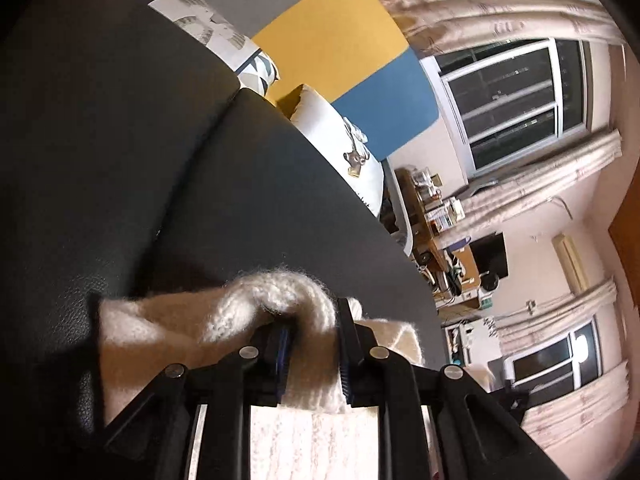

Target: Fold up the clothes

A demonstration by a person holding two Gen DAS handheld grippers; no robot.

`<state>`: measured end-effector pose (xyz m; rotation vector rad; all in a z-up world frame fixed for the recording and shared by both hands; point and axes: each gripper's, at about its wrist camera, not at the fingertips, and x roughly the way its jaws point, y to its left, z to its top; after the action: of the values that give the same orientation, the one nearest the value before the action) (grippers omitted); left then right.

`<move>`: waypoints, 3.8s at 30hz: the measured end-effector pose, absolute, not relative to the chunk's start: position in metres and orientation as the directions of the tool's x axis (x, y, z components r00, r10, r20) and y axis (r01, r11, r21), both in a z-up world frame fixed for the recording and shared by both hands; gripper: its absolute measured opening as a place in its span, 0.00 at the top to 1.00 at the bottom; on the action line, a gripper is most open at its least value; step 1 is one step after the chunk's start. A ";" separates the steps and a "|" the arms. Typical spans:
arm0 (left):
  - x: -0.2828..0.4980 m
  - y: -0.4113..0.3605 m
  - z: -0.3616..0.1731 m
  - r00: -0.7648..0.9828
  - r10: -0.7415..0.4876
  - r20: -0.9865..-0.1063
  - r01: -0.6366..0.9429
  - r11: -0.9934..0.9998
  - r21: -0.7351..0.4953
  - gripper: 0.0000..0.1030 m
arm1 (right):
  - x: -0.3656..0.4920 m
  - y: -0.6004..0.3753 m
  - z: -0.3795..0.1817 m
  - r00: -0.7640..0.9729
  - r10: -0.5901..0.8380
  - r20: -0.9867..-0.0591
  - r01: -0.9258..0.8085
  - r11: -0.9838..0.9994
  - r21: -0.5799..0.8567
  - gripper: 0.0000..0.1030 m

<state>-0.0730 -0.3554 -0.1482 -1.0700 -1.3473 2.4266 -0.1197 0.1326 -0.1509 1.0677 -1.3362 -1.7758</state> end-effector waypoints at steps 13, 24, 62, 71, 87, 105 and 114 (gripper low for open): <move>0.009 -0.350 -0.120 -0.750 0.423 -0.508 0.132 -0.657 -0.742 0.78 | -0.048 0.129 -0.123 -0.461 -0.618 -0.637 0.219 -0.775 0.593 0.12; 0.039 -0.220 -0.131 -0.573 0.500 -0.650 -0.081 -0.824 -0.561 0.78 | -0.015 0.176 -0.141 -0.449 -0.592 -0.670 0.211 -0.798 0.564 0.33; -0.292 -0.052 -0.125 -0.048 0.634 -0.772 -0.122 -0.771 -0.626 0.71 | -0.002 0.161 -0.183 -0.038 -0.825 -0.563 0.580 -0.477 0.660 0.69; -0.324 -0.025 -0.162 0.120 0.496 -0.860 -0.167 -0.844 -0.510 0.71 | 0.004 0.162 -0.186 -0.044 -0.853 -0.520 0.579 -0.446 0.682 0.69; -0.293 -0.021 -0.114 -0.075 0.474 -0.877 -0.458 -0.798 -0.392 0.96 | 0.003 0.162 -0.182 -0.036 -0.874 -0.485 0.544 -0.424 0.724 0.58; -0.189 -0.070 0.049 -0.268 0.768 -0.582 -0.644 -0.592 -0.485 1.00 | -0.001 0.187 -0.134 -0.218 -0.813 -0.541 0.561 -0.558 0.612 0.27; -0.206 -0.060 0.032 -0.277 0.624 -0.730 -0.584 -0.713 -0.388 0.94 | -0.034 0.174 -0.143 -0.149 -0.827 -0.542 0.585 -0.516 0.626 0.27</move>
<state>-0.2063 -0.0599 0.0318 -1.1940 -0.0549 2.0418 -0.0344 0.1740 -0.1425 1.0982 -0.3302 -1.8255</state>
